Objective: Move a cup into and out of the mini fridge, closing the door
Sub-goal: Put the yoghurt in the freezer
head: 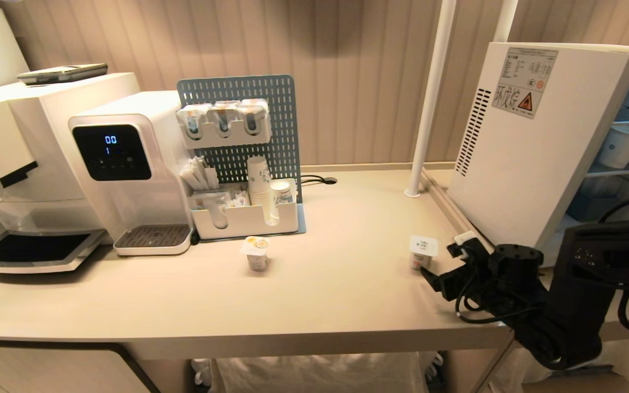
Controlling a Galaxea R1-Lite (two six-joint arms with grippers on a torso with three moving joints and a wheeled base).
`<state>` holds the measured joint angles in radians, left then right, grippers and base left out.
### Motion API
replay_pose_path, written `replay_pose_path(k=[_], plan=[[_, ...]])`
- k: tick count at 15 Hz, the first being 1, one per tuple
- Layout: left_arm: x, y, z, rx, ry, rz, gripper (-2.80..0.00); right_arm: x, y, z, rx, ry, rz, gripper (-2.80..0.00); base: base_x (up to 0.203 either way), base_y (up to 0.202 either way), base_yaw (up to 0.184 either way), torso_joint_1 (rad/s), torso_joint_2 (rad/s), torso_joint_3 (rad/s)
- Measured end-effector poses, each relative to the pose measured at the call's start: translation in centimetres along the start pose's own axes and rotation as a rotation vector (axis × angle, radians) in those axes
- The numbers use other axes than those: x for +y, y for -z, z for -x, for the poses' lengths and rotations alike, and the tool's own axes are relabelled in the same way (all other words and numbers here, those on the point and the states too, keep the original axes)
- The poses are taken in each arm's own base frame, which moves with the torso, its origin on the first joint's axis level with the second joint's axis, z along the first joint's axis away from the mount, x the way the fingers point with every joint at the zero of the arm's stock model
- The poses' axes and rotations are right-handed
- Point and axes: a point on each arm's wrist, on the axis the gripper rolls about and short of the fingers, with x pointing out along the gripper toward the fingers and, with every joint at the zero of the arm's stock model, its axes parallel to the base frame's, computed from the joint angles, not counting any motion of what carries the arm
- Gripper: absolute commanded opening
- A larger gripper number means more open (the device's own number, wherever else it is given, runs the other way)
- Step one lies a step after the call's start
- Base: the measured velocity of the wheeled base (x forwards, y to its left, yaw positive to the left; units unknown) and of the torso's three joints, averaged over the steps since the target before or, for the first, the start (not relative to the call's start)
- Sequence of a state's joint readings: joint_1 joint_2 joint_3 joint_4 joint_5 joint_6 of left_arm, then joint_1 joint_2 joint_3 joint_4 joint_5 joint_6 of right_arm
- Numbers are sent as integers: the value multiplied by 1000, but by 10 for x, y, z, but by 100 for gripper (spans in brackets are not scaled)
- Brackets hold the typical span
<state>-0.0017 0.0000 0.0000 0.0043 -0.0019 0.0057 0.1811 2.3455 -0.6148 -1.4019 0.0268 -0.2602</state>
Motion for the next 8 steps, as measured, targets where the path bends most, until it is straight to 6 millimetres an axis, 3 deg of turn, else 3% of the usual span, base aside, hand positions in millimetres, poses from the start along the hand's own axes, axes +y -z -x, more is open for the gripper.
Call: replay_pose_path(k=[7,8], plan=[[0,0,0,0,0,0,-280,4,-8,-50,31,-14,-10,0,0,0,0,0,0,0],[0,0,0,0,0,1,-280,3,-9,-56,35,-13,-12,-280,0,0,0,0,0,0]])
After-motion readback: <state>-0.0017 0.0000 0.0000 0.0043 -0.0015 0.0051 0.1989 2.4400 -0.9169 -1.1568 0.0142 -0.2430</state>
